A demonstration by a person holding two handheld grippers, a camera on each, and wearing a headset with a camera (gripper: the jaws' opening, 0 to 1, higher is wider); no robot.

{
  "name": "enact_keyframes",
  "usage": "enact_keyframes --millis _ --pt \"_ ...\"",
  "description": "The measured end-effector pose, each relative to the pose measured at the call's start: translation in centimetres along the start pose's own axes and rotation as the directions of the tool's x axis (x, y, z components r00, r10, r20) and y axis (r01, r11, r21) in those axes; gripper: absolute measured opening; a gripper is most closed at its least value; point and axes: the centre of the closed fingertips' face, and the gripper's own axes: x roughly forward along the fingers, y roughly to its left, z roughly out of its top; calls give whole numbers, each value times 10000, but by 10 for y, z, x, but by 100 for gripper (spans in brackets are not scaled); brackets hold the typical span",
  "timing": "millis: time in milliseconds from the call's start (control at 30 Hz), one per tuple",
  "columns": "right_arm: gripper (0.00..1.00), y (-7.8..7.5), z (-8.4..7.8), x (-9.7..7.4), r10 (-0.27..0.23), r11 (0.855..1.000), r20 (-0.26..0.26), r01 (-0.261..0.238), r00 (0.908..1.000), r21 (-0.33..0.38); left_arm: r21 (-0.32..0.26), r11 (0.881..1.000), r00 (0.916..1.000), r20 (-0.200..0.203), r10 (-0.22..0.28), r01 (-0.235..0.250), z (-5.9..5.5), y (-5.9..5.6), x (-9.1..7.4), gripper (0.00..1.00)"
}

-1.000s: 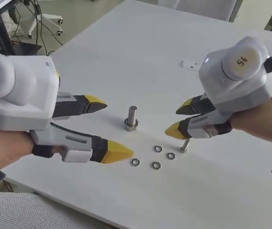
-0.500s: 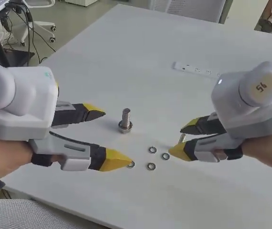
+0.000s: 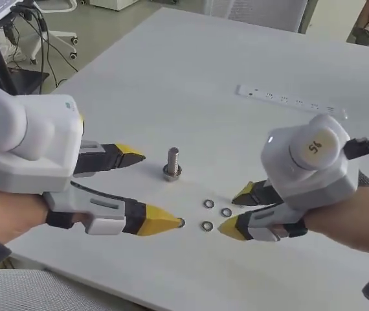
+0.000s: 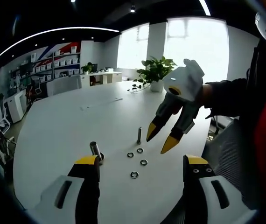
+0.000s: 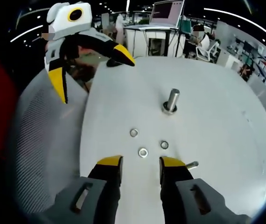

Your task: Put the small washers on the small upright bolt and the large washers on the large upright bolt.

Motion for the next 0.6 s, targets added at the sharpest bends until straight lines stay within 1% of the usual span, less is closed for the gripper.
enact_keyframes --millis 67,100,200,233,300,400,500,567,600 --pt "31 -3 1 6 11 10000 -64 -11 10000 -65 -6 10000 10000 -47 -10 10 -1 0 1 72" --pt "30 -2 0 8 94 9999 -163 -95 9998 -75 -5 10000 10000 -8 -8 8 -1 0 2 73" --pt "29 -3 0 16 116 9997 -299 -121 9995 -192 -20 10000 10000 7 -10 10 0 1 2 72" --pt "29 -3 -2 19 188 9996 -475 -197 9987 -180 -48 10000 10000 24 -22 22 0 1 2 72" --pt "27 -4 -5 25 106 9990 -740 -137 9972 -416 -49 10000 10000 45 -11 11 0 1 2 72" --pt "25 -4 -6 32 218 9988 -915 -256 9956 -406 -67 10000 10000 26 -34 34 -1 1 2 72" --pt "25 -5 -8 37 171 9978 -1174 -245 9929 -617 -71 10000 10000 35 -40 41 -2 1 2 72" --pt "24 -5 -9 40 274 9974 -1349 -360 9905 -617 -73 10000 10000 64 -24 25 -1 2 3 72" --pt "23 -5 -9 42 238 9969 -1395 -341 9899 -715 -75 10000 10000 82 -11 11 -2 2 3 72"
